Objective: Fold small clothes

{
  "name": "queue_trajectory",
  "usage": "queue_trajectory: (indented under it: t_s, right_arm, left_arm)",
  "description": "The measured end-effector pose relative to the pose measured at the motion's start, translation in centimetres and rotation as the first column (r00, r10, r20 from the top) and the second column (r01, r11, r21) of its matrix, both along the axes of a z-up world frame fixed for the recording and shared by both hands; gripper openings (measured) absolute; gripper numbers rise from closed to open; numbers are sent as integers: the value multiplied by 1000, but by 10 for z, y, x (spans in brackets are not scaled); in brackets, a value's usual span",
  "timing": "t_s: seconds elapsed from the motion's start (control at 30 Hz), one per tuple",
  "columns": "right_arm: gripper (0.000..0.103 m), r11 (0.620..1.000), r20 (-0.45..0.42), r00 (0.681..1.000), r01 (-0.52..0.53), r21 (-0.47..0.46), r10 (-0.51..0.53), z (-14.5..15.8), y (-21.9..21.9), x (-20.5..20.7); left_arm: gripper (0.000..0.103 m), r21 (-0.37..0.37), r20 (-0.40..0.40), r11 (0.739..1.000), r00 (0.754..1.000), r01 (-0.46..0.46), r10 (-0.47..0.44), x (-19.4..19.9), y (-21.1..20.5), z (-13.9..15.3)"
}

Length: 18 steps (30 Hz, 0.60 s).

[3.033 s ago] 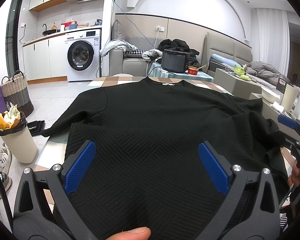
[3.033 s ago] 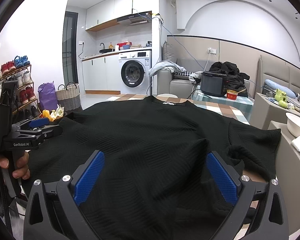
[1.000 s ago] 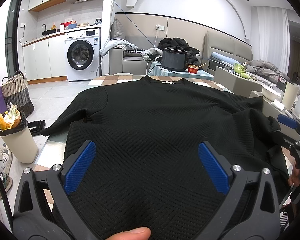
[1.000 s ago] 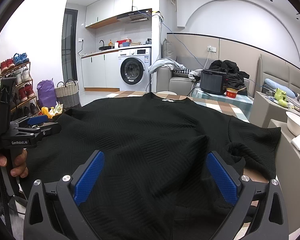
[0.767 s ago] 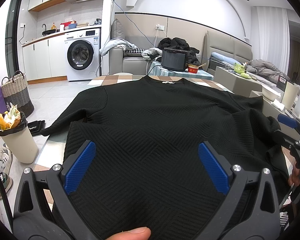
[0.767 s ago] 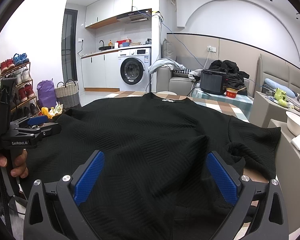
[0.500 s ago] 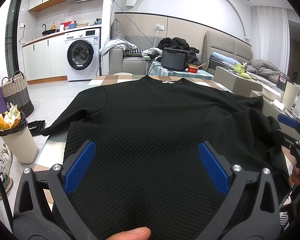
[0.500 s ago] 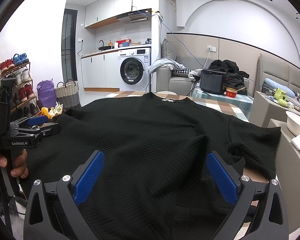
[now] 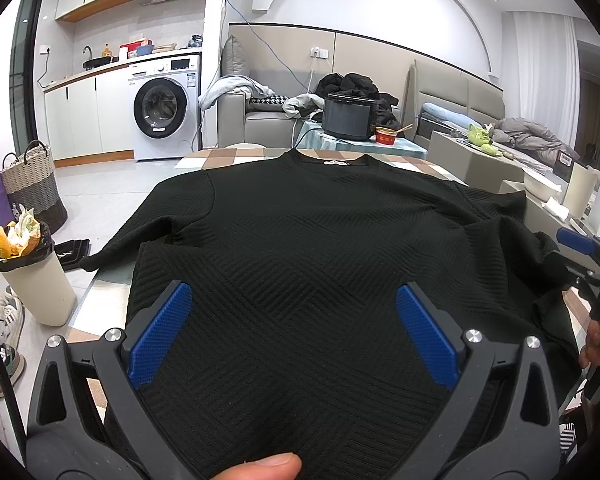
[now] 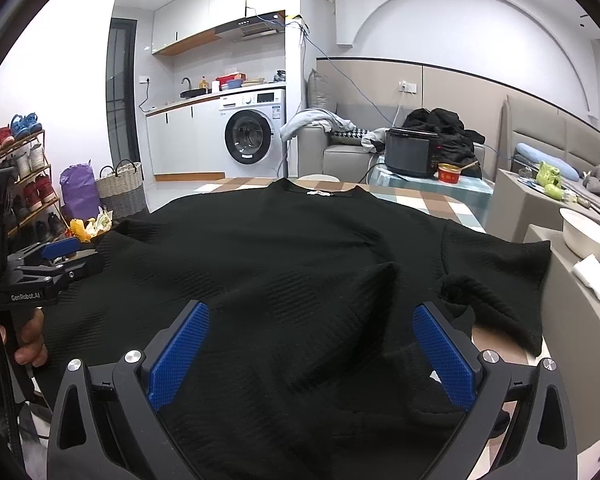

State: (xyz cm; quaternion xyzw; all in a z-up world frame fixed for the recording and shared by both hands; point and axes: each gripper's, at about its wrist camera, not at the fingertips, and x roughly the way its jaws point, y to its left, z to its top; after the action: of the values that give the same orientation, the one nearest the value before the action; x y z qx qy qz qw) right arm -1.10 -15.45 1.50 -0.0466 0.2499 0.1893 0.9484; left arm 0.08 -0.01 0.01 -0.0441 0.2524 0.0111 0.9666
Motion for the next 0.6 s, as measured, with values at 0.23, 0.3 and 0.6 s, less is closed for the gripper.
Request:
queue_trajectory:
  t_s: [0.23, 0.3, 0.6]
  right_arm:
    - [103, 998, -17, 998, 66, 12, -66, 5, -8, 4]
    - [103, 996, -23, 996, 89, 2, -89, 8, -9, 5]
    - [96, 986, -163, 975, 160, 50, -150, 22, -41, 27]
  left_arm:
    - [102, 9, 8, 1000, 1000, -12, 12, -1, -1, -6]
    - [102, 16, 8, 1000, 1000, -23, 22, 1, 7, -8]
    - [82, -37, -20, 998, 999, -51, 50, 7, 50, 14]
